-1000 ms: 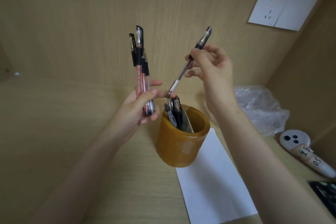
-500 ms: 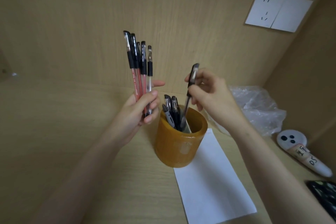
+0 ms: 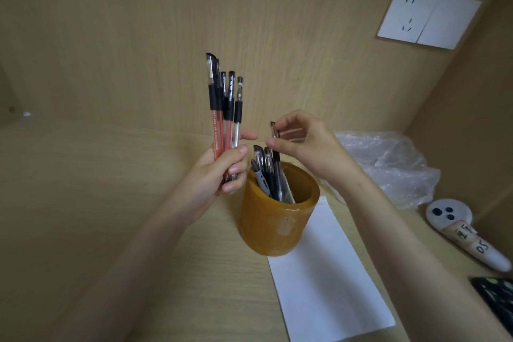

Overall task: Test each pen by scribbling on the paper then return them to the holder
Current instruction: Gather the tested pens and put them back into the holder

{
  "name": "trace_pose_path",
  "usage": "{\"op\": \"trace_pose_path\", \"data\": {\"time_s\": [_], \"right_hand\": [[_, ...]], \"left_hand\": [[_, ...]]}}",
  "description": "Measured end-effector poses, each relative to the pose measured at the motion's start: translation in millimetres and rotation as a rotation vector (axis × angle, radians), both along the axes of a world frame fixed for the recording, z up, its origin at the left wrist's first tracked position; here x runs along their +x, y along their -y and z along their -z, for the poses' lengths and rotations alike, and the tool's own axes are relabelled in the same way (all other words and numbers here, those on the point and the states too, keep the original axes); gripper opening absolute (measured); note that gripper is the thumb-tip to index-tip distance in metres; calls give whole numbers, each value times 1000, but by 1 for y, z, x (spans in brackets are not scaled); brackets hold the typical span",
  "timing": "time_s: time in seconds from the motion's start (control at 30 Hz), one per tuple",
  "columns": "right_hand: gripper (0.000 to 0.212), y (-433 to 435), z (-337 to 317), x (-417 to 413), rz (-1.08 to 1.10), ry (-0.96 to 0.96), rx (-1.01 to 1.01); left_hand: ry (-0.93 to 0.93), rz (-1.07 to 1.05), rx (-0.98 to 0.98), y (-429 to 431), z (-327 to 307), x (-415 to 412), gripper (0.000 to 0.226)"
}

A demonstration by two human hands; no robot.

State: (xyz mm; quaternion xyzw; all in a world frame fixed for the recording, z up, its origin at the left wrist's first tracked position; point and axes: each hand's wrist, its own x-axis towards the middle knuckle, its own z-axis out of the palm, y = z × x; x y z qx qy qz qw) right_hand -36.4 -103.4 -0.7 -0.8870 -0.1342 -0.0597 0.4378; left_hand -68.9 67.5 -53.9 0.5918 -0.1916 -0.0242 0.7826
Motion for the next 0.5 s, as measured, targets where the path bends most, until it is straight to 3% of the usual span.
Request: {"op": "trace_pose_path", "data": {"time_s": [0.13, 0.33, 0.5], "right_hand": [[52, 2, 6, -1, -49, 5, 167], [19, 5, 0, -10, -128, 32, 284], [7, 17, 9, -21, -184, 24, 249]], "left_hand": [[10, 3, 6, 0, -1, 0, 27], [11, 17, 11, 1, -1, -1, 27], [12, 38, -8, -1, -2, -1, 27]]}}
